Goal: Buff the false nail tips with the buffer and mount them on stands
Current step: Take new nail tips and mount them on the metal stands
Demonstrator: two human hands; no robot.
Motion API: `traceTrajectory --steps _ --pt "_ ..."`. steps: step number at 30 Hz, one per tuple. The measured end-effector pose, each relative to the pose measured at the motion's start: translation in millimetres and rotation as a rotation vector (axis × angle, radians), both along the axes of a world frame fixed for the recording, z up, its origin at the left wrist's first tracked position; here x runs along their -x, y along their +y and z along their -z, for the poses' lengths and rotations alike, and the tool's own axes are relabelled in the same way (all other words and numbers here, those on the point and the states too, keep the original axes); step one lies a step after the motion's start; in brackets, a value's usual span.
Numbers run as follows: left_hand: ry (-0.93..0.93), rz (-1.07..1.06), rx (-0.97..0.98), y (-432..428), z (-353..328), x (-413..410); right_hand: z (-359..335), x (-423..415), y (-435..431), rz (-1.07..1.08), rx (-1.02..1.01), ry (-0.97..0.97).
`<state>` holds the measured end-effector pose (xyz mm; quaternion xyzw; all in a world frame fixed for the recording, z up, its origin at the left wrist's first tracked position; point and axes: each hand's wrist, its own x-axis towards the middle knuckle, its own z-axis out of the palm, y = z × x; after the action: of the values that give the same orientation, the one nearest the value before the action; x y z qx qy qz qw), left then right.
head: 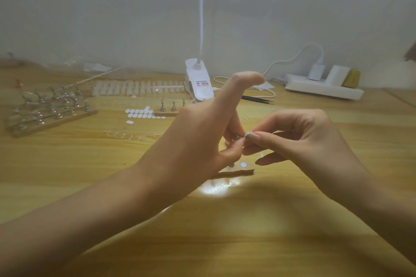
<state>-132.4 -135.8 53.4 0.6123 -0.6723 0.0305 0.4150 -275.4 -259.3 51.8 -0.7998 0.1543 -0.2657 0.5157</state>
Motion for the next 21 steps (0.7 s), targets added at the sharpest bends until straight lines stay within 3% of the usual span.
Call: traceTrajectory --steps 21 --pt "0.132 -0.013 -0.057 -1.6 -1.2 -2.1 3.8 -1.2 3.4 -0.006 -0.111 0.047"
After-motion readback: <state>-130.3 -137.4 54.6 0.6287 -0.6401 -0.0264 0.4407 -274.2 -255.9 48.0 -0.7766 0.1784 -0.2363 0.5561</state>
